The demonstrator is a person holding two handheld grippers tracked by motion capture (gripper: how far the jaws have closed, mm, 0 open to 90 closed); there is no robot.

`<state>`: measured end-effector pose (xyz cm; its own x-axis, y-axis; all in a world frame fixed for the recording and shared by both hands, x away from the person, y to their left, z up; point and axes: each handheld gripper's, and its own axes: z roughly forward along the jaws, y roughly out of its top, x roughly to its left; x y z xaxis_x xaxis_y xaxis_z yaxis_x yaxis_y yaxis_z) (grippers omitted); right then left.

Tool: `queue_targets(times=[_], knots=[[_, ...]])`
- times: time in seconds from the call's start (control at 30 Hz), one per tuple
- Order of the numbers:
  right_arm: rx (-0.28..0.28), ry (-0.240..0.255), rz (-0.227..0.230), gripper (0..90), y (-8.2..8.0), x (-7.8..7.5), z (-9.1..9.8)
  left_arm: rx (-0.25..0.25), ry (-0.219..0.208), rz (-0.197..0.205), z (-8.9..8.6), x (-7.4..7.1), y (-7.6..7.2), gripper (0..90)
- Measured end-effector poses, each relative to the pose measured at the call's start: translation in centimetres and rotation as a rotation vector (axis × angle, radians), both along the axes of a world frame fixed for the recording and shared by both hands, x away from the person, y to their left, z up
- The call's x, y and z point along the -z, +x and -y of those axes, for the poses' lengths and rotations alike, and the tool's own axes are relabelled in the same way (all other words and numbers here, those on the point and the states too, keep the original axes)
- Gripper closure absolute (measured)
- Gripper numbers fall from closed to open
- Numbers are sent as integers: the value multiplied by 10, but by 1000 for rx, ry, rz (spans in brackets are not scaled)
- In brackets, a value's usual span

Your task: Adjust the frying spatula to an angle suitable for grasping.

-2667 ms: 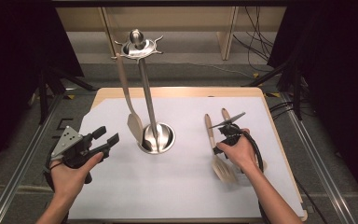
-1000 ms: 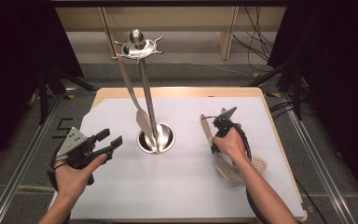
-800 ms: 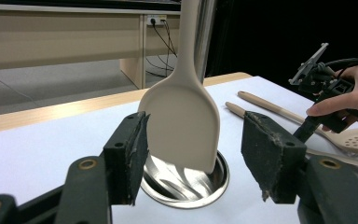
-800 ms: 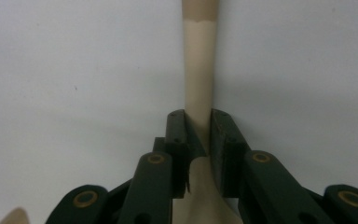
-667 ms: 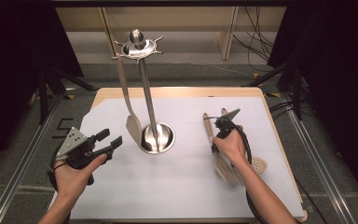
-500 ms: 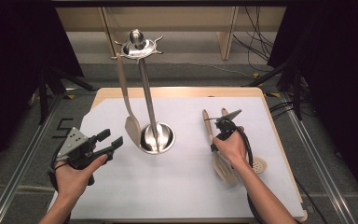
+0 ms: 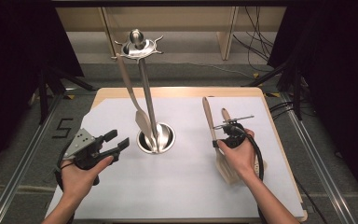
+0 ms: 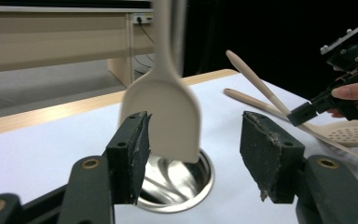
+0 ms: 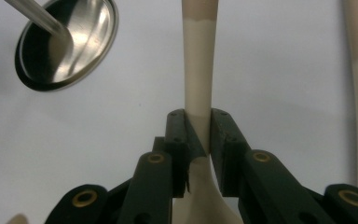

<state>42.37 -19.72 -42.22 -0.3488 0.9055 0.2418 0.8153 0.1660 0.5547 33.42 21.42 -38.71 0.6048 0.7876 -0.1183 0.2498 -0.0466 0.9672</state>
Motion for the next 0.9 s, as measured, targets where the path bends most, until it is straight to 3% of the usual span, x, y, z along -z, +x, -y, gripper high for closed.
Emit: queue_targets(times=[0.07,0.1,0.13,0.23,0.27,0.33,0.47,0.5,0.57,0.6,0.63,0.77,0.8,0.9], knots=[[-9,-16,33,788,-7,-5,0,13,9,2,6,-3,1,423],[-20,1,55,788,-10,-7,-1,28,2,9,9,-4,2,423],[-3,-10,64,788,-14,-8,-3,27,10,7,11,-6,2,423],[-17,-9,116,789,-23,-12,-3,56,-7,17,20,-9,6,424],[-21,10,124,789,-26,-13,-4,58,-2,18,23,-11,6,424],[-49,28,182,789,-30,-15,-3,73,5,23,29,-15,7,425],[-79,79,216,789,-43,-24,-7,120,-9,25,43,-22,11,432],[-98,80,231,789,-45,-25,-6,129,-9,23,46,-24,12,432],[-73,87,219,788,-52,-28,-10,143,-14,21,52,-27,15,433],[-104,71,250,789,-52,-28,-8,144,-35,16,56,-28,16,435],[-109,100,250,789,-55,-29,-10,149,-25,20,59,-29,17,435],[-122,109,266,788,-64,-33,-13,169,-24,16,73,-33,21,440],[-132,83,284,788,-65,-34,-12,173,-30,13,77,-33,23,442],[-158,118,296,788,-70,-36,-16,188,-40,3,87,-34,28,445]])
